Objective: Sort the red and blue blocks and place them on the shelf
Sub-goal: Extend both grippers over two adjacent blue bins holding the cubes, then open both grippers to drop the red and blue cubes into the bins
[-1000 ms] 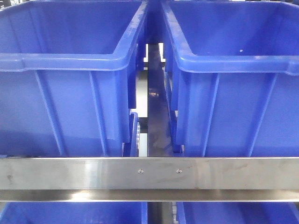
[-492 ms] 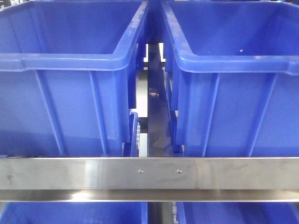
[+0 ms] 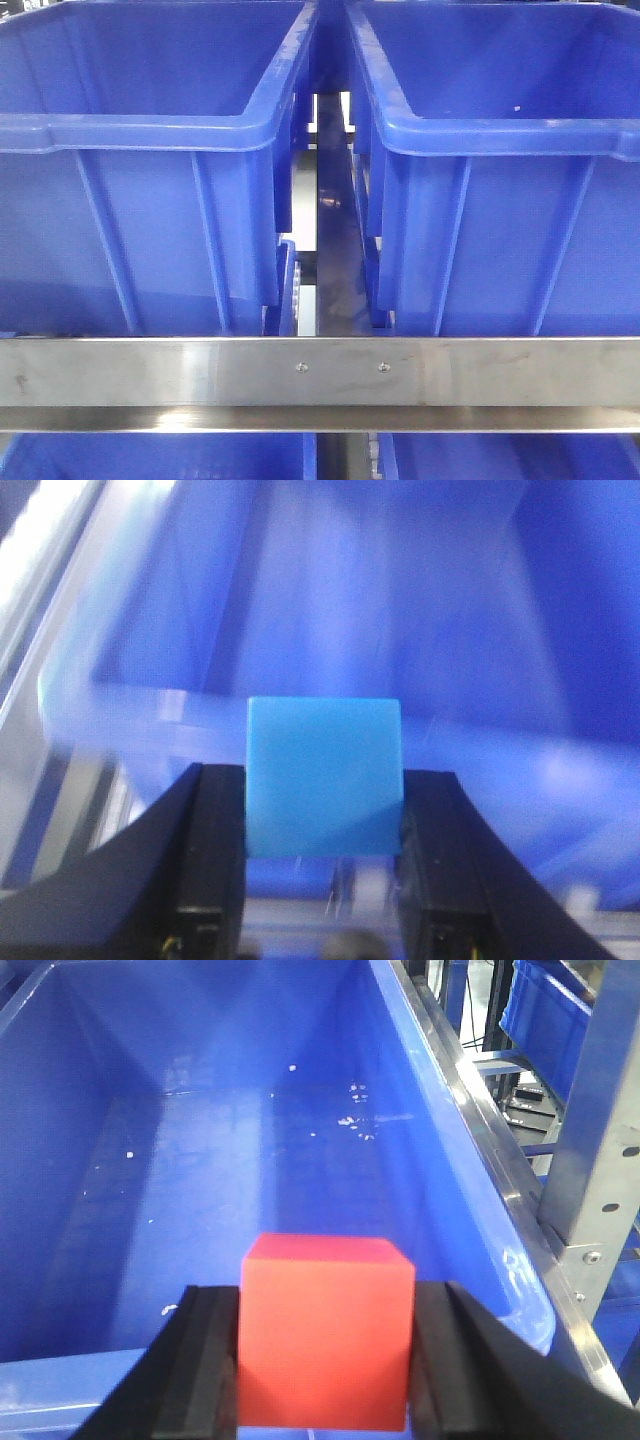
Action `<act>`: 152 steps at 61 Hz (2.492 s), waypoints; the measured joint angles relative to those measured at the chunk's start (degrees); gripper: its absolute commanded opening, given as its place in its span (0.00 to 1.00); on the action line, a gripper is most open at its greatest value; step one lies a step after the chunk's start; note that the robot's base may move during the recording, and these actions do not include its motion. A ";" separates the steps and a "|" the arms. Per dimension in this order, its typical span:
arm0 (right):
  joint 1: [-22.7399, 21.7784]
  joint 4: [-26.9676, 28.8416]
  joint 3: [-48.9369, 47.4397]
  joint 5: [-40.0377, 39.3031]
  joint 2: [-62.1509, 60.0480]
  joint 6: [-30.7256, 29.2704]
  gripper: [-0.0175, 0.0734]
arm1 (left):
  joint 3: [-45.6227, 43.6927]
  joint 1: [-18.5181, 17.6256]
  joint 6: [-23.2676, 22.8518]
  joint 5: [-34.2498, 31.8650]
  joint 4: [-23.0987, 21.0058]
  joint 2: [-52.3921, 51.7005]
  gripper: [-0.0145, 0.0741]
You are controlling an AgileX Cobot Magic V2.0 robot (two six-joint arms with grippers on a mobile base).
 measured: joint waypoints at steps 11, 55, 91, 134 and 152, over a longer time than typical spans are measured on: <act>0.00 0.00 0.00 -0.39 0.00 0.00 0.25 | -2.24 0.00 0.00 -1.50 -0.02 0.00 0.30; 0.00 -0.22 -11.82 -7.33 22.90 0.00 0.25 | -14.08 0.00 0.00 -9.81 0.09 23.05 0.30; 1.39 -0.58 -15.06 -12.87 35.00 0.00 0.77 | -20.54 0.00 0.00 -10.95 1.55 37.08 0.89; 1.39 -3.43 -15.06 -15.03 35.00 0.00 0.23 | -20.54 0.00 0.00 -10.70 1.30 37.17 0.32; 1.39 -3.43 -15.06 -15.77 35.00 0.00 0.24 | -20.54 0.00 0.00 -10.57 1.21 33.74 0.31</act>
